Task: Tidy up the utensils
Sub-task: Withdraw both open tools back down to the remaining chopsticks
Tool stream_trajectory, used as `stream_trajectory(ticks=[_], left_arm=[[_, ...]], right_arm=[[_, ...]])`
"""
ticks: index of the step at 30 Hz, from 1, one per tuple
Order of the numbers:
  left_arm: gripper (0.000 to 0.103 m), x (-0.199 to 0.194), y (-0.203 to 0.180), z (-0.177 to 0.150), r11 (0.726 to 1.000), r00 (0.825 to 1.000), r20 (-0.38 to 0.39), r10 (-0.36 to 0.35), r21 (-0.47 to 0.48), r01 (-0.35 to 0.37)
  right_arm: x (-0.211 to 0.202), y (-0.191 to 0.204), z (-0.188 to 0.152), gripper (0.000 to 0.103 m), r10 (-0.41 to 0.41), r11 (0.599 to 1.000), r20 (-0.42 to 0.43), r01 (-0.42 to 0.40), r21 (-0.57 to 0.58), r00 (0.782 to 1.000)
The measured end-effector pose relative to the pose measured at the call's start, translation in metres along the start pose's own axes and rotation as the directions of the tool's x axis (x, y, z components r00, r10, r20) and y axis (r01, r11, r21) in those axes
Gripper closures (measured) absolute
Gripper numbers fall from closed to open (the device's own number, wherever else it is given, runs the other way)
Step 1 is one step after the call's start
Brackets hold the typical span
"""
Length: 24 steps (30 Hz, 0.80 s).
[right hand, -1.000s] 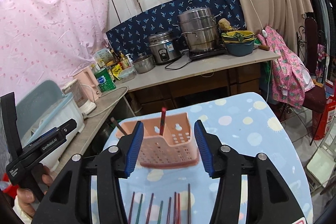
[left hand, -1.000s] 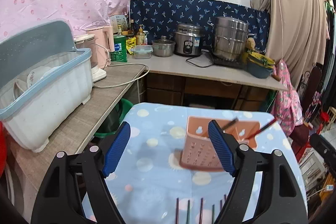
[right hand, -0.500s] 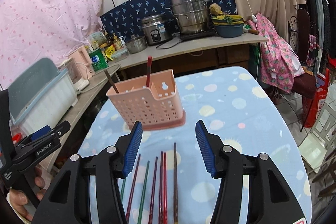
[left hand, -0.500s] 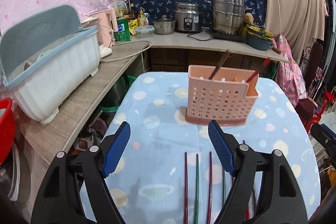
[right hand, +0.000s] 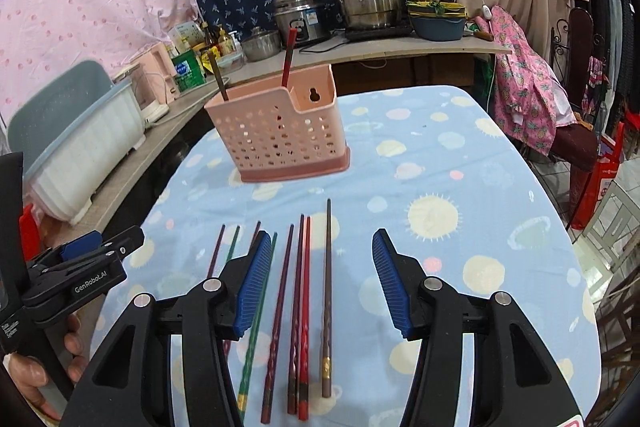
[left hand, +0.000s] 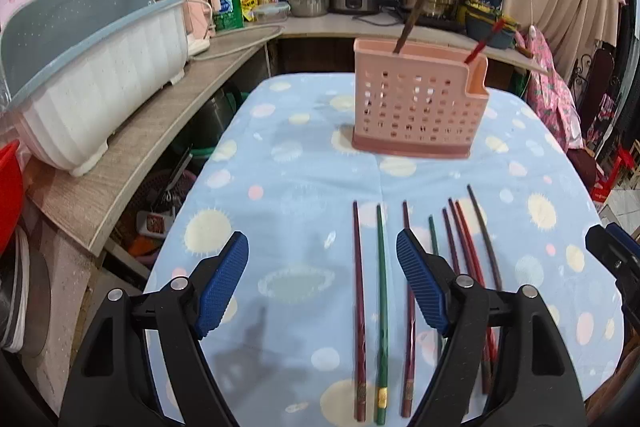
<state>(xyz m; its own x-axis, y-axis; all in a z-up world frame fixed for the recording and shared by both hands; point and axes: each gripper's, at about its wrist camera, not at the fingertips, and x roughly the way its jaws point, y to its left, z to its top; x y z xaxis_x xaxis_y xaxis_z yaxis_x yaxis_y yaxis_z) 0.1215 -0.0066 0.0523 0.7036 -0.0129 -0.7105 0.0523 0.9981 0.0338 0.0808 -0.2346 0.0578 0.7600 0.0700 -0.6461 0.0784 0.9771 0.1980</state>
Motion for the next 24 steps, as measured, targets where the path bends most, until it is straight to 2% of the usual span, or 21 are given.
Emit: stream_trajectory(ticks=[15, 18, 20, 24], left_arm=[[0.03, 0.022, 0.009, -0.062, 1.0, 0.99, -0.142, -0.023, -0.002, 0.023], [0.03, 0.024, 0.012, -0.074, 0.999, 0.986, -0.162, -0.035, -0.006, 0.035], [0.03, 0.026, 0.013, -0.08, 0.999, 0.983, -0.177, -0.038, -0.007, 0.037], [0.03, 0.03, 0.015, -0.09, 0.999, 0.978, -0.205, -0.041, -0.012, 0.04]], right_arm=[[0.024, -0.005, -0.066, 0.052, -0.046, 0.999, -0.139, 0.042, -0.029, 0.989], [0.027, -0.003, -0.074, 0.054, -0.051, 0.998, -0.156, 0.045, -0.041, 0.986], [0.031, -0.003, -0.079, 0.06, -0.053, 0.998, -0.168, 0.046, -0.046, 0.984], [0.036, -0.003, -0.085, 0.066, -0.051, 0.998, -0.19, 0.043, -0.045, 0.98]])
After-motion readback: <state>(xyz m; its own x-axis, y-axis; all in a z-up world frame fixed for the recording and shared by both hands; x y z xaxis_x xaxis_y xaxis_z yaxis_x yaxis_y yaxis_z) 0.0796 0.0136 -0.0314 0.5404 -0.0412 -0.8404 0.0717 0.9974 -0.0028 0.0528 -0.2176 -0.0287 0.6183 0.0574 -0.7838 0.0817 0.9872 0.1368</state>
